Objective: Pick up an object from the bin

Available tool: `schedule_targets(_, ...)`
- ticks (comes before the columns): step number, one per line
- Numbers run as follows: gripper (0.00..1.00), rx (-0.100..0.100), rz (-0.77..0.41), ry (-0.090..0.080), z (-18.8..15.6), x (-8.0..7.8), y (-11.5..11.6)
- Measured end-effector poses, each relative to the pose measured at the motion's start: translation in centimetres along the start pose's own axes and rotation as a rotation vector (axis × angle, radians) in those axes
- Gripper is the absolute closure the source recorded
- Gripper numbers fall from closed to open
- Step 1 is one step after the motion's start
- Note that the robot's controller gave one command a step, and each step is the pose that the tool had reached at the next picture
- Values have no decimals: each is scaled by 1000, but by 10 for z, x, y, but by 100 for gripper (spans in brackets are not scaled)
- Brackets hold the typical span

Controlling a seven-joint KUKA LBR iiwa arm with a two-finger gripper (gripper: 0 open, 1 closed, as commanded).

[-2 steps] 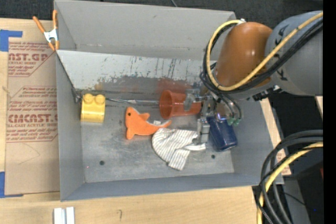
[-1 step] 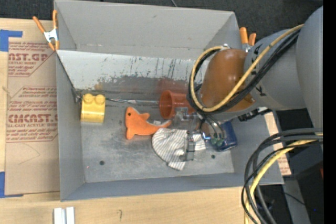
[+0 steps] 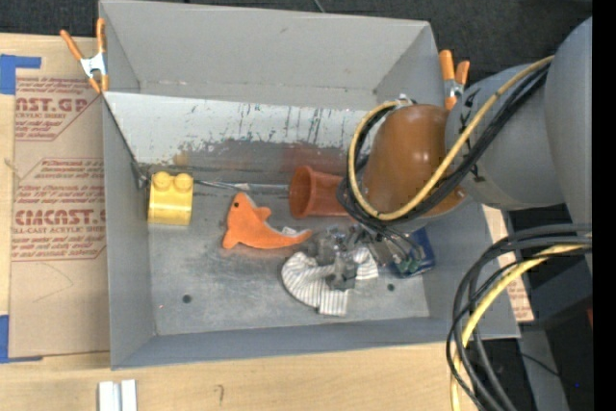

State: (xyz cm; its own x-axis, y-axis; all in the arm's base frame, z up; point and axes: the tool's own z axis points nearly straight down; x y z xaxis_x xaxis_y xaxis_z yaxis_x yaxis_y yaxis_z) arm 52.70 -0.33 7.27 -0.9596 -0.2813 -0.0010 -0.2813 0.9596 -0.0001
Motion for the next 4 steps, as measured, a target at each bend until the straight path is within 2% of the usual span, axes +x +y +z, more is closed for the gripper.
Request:
schedule_targets(1, 100, 0, 0, 0, 0, 0, 0)
schedule_targets(2, 100, 0, -11, -1, -112, -10, 0)
schedule_targets(3, 100, 0, -11, -1, -112, -10, 0)
schedule_targets(4, 100, 0, -32, 0, -146, -42, 5)
